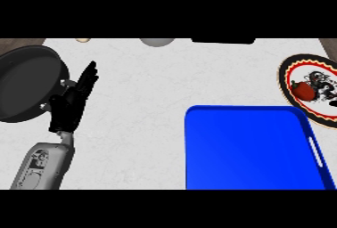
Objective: Pick the bell pepper from the tray and place it in the plate
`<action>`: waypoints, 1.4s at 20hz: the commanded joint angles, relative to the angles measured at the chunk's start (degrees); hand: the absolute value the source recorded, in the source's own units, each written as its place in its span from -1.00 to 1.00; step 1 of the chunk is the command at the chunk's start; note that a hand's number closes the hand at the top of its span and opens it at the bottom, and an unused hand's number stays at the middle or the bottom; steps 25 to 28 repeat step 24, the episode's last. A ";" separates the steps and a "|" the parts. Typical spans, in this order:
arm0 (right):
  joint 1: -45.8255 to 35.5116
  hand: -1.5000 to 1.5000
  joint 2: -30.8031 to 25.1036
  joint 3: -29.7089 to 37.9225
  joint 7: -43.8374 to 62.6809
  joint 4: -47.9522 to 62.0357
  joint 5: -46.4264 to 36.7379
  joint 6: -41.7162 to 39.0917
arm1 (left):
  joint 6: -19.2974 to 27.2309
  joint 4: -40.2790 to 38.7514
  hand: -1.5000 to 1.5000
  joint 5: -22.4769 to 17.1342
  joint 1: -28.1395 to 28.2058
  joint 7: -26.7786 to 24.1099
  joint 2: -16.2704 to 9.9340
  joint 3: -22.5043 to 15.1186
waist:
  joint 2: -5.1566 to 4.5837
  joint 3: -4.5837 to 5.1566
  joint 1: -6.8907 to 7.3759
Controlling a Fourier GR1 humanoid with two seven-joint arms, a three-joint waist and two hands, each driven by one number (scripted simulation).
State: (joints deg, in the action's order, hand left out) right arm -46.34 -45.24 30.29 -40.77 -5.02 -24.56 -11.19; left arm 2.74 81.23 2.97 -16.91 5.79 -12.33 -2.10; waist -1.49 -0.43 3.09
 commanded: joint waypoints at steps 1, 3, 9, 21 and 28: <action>1.29 -1.00 -4.14 4.69 1.99 0.91 4.62 -1.89 | -0.96 0.87 0.00 -0.95 1.06 0.05 -0.23 0.41 | 0.04 0.00 -0.11; 3.92 -1.00 -8.34 6.06 0.90 1.26 5.99 -6.27 | 0.33 1.56 0.00 0.43 0.70 -0.33 0.19 -0.22 | -0.04 -0.11 -0.83; 7.27 -1.00 -12.00 7.91 1.86 1.26 7.91 -10.78 | 0.12 -0.52 0.00 0.08 0.23 -0.02 0.24 0.52 | -0.44 -0.22 -0.75; 14.23 -1.00 -14.08 8.75 -2.14 -0.27 8.72 -15.01 | 0.60 0.00 0.00 0.13 2.14 -2.39 1.06 0.54 | -0.49 -0.54 -0.26; 15.22 -1.00 -14.15 8.81 -1.55 -0.47 8.76 -14.69 | -0.35 1.40 0.00 -0.35 1.44 -0.39 0.86 0.01 | -0.39 -0.68 0.12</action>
